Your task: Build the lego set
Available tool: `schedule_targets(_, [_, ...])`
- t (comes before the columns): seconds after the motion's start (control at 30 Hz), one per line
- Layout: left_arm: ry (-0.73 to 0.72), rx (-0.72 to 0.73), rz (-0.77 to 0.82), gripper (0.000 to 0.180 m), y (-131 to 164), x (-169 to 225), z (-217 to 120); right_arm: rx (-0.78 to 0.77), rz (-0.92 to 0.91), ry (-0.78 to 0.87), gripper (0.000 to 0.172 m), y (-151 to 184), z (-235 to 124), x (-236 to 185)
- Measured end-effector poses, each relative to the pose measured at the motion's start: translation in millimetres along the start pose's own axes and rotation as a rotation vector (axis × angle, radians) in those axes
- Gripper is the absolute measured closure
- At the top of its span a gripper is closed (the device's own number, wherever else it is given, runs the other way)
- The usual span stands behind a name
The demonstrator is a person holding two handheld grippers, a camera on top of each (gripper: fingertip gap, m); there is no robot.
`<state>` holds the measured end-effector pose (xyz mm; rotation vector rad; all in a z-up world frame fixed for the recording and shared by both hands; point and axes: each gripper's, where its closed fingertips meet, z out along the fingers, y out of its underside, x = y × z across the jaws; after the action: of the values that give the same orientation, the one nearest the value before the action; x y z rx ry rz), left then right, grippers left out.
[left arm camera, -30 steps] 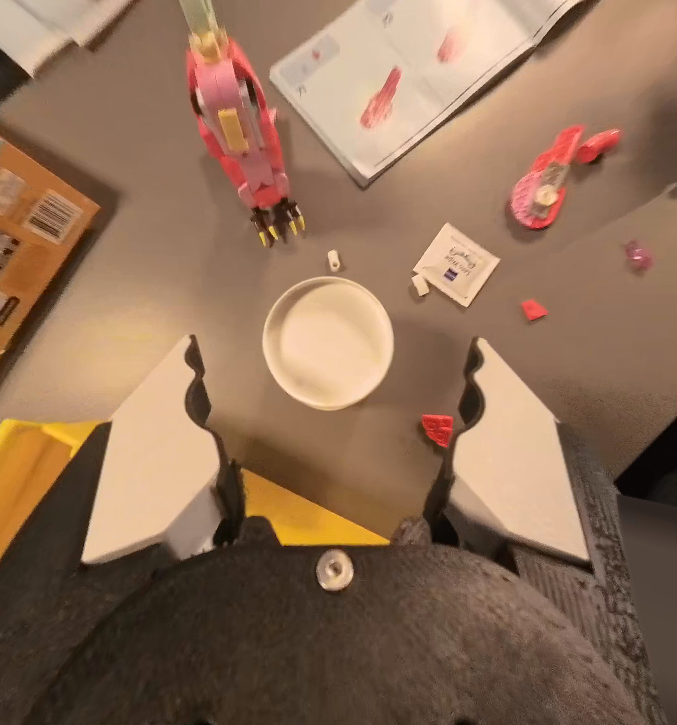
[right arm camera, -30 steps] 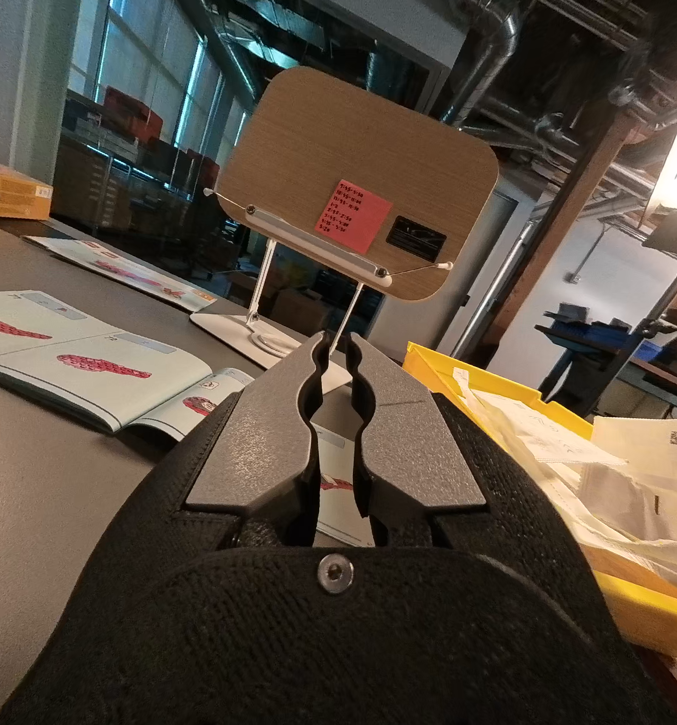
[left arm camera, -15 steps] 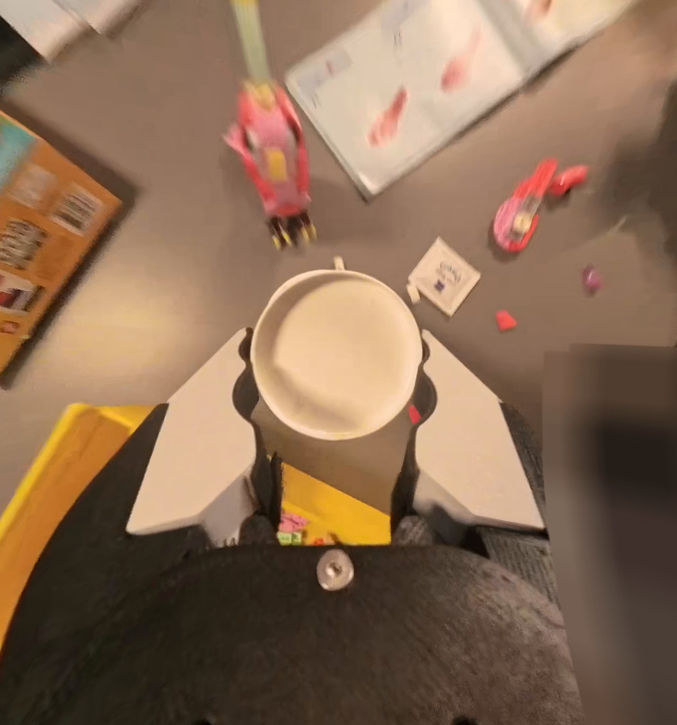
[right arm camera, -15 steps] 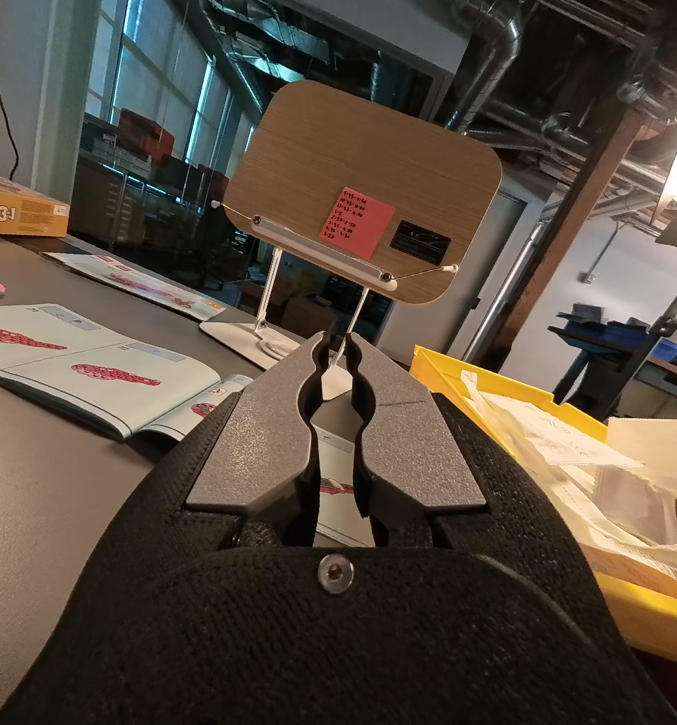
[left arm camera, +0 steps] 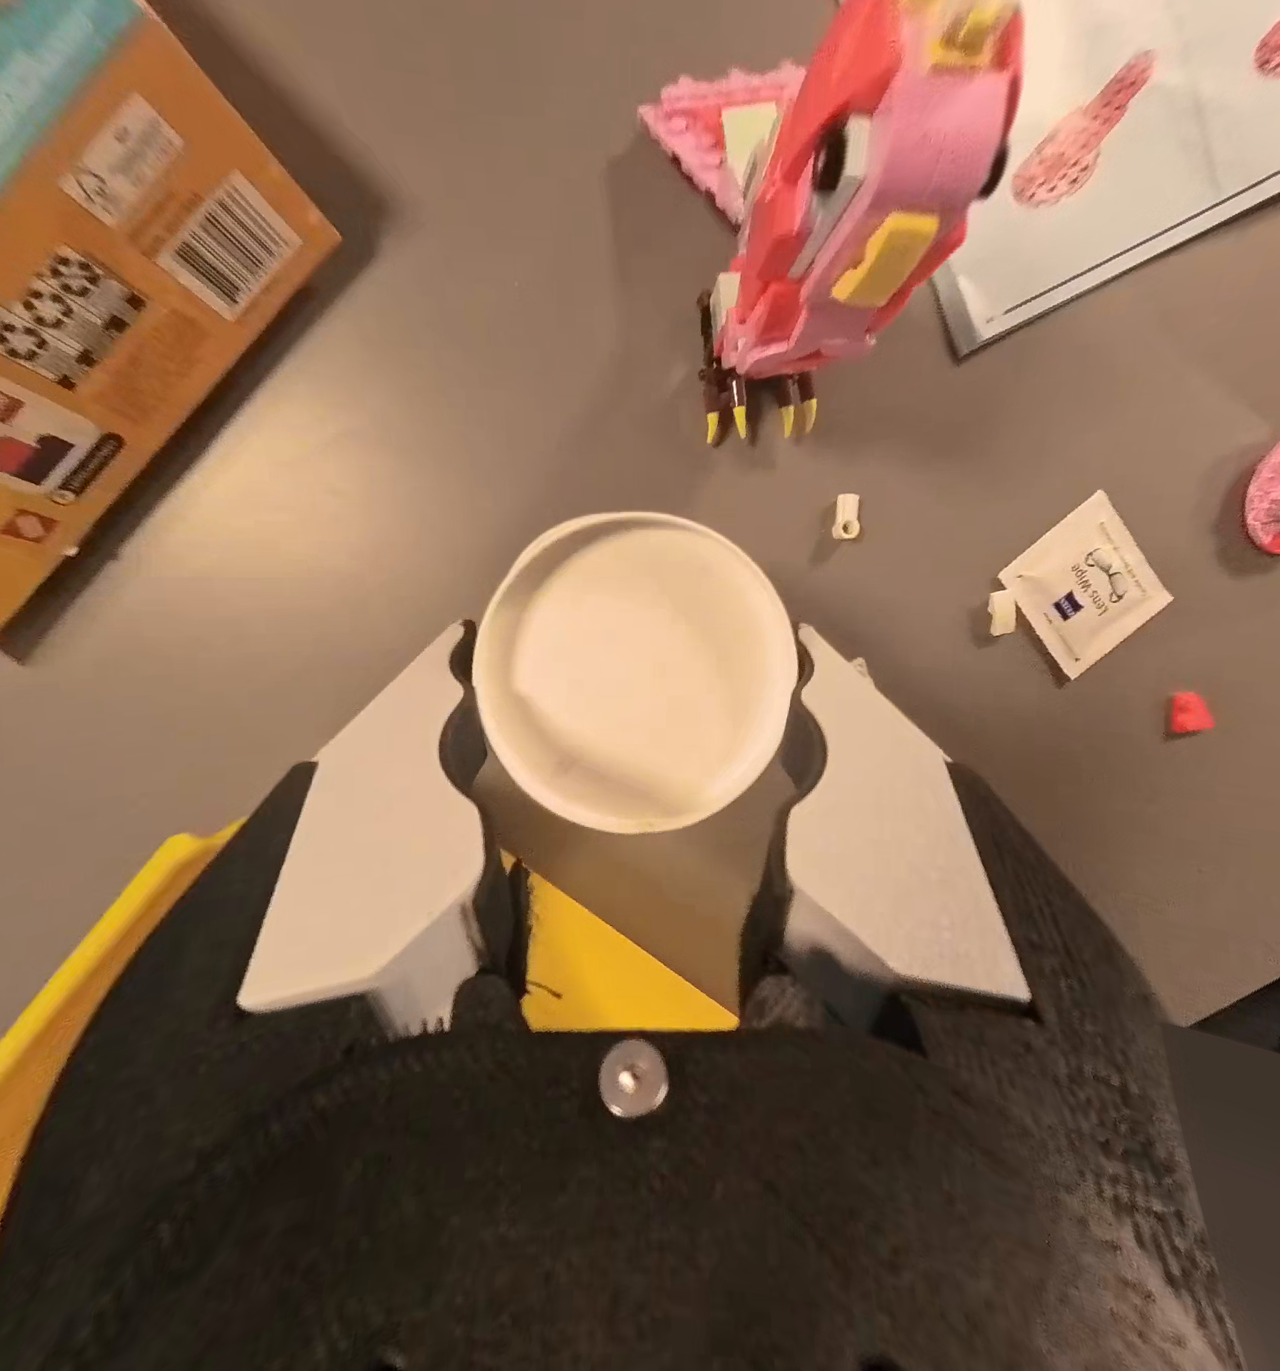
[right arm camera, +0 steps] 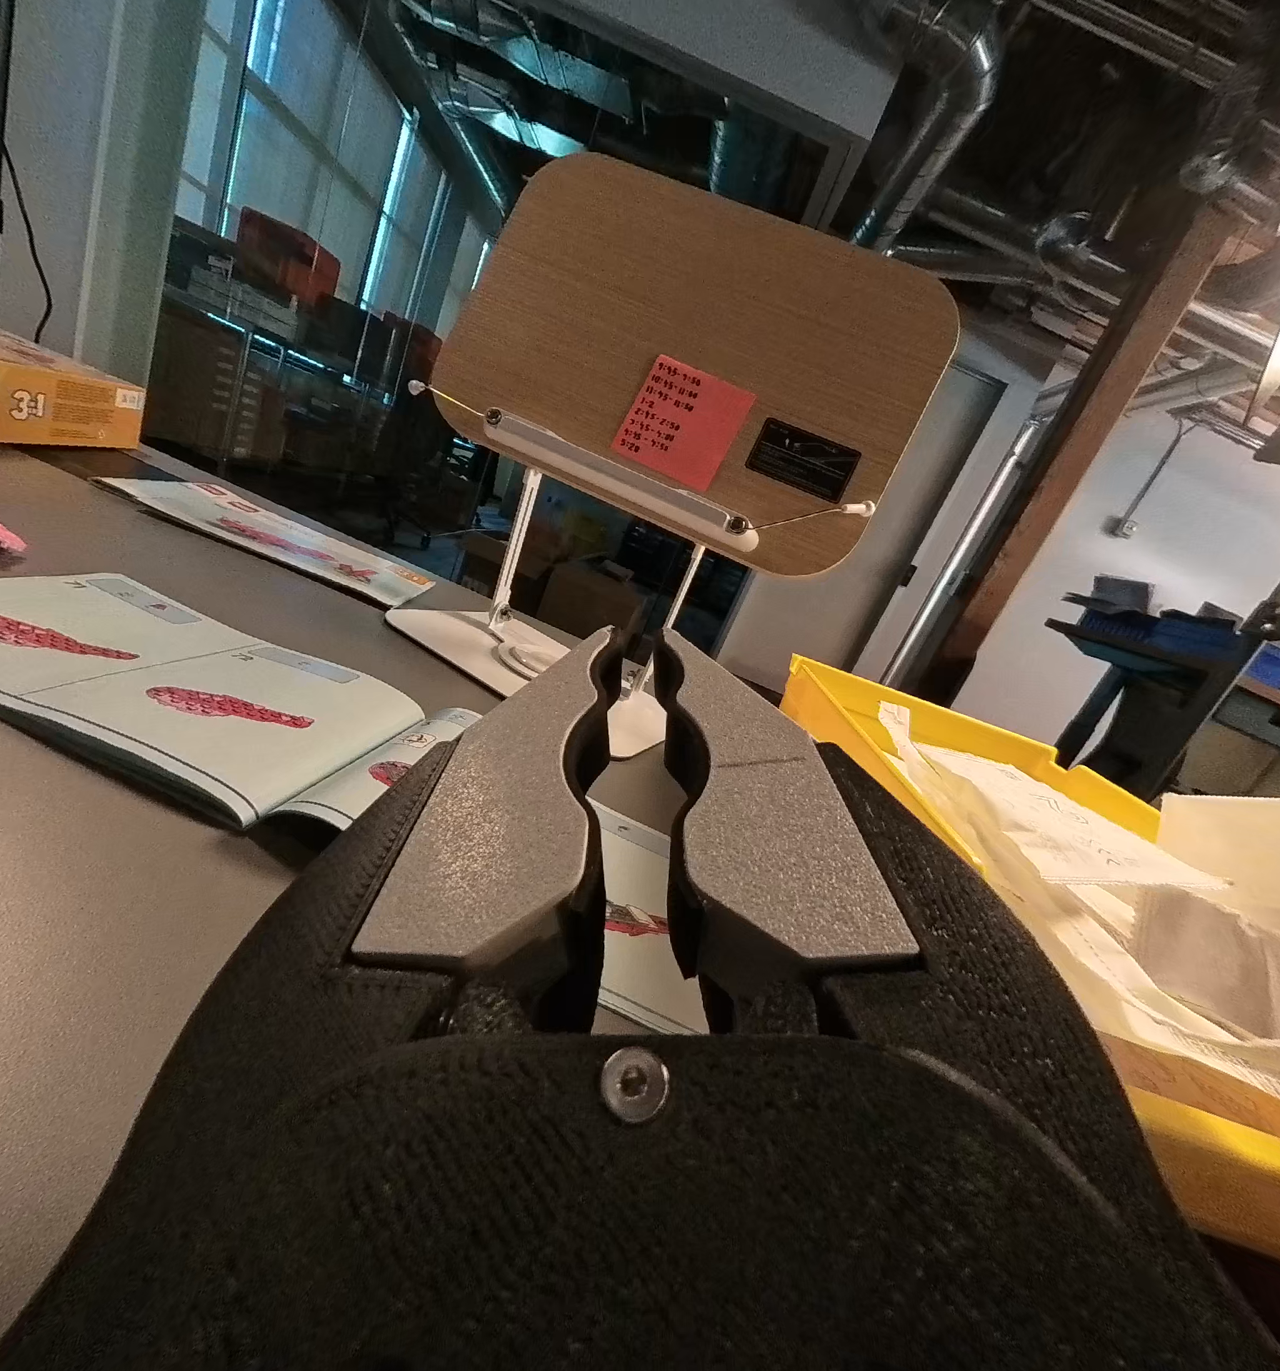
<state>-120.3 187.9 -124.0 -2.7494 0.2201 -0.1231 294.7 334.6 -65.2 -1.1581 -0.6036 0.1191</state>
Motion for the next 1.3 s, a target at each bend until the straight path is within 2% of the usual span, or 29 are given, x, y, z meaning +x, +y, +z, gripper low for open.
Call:
schedule_targets(0.1, [-0.056, 0.013, 0.007, 0.089, 5.3, -4.2, -3.2, 0.005, 0.010, 0.014, 0.166, -0.8, -0.8, 3.0])
schedule_targets(0.17, [-0.149, 0.064, 0.028, 0.086, 6.3, -8.0, -23.0, 0.014, 0.024, 0.031, 0.165, -2.1, -1.8, 6.7])
schedule_targets(0.23, [-0.195, 0.158, 0.040, 0.087, 6.6, 4.9, -50.9, 0.023, 0.038, 0.041, 0.164, -3.2, -2.7, 9.6])
schedule_targets(0.3, [-0.175, 0.260, 0.046, 0.092, 11.8, 35.6, -74.2, 0.039, 0.051, 0.037, 0.164, -5.4, -2.3, 9.5])
schedule_targets(0.37, [-0.107, 0.316, 0.051, 0.096, 24.7, 78.5, -81.3, 0.062, 0.057, 0.017, 0.164, -8.2, 1.0, 6.5])
schedule_targets(0.47, [0.014, 0.336, 0.046, 0.096, 45.7, 144.8, -64.8, 0.085, 0.046, -0.031, 0.164, -9.4, 10.8, -0.7])
schedule_targets(0.53, [0.066, 0.329, 0.004, 0.100, 53.5, 168.1, -41.0, 0.098, 0.030, -0.048, 0.158, -9.8, 17.3, -3.3])
schedule_targets(0.63, [0.044, 0.355, -0.129, 0.108, 51.2, 158.6, -1.2, 0.110, 0.029, -0.074, 0.152, -9.8, 23.3, -6.3])
schedule_targets(0.7, [-0.049, 0.357, -0.177, 0.115, 50.4, 136.3, 19.2, 0.116, 0.042, -0.089, 0.152, -9.5, 24.5, -7.1])
schedule_targets(0.77, [-0.136, 0.350, -0.206, 0.121, 50.0, 115.3, 32.9, 0.125, 0.066, -0.095, 0.152, -10.0, 24.3, -5.8])
schedule_targets(0.87, [-0.183, 0.307, -0.243, 0.133, 53.4, 99.5, 47.8, 0.130, 0.106, -0.102, 0.156, -10.0, 23.6, -3.8])
schedule_targets(0.9, [-0.192, 0.295, -0.252, 0.140, 54.8, 96.1, 51.1, 0.132, 0.116, -0.104, 0.156, -10.0, 23.4, -3.5])
schedule_targets(1.13, [-0.210, 0.284, -0.252, 0.157, 51.6, 86.4, 54.2, 0.142, 0.130, -0.141, 0.157, -12.5, 23.3, -10.0])
schedule_targets(1.17, [-0.200, 0.281, -0.248, 0.164, 50.9, 87.7, 54.7, 0.145, 0.123, -0.147, 0.157, -13.5, 22.9, -12.0])
schedule_targets(1.27, [-0.183, 0.273, -0.214, 0.166, 50.0, 94.0, 52.5, 0.155, 0.095, -0.165, 0.157, -16.8, 21.7, -18.1])
schedule_targets(1.3, [-0.151, 0.324, -0.199, 0.166, 42.3, 102.8, 46.3, 0.162, 0.087, -0.170, 0.157, -18.9, 21.1, -19.7])
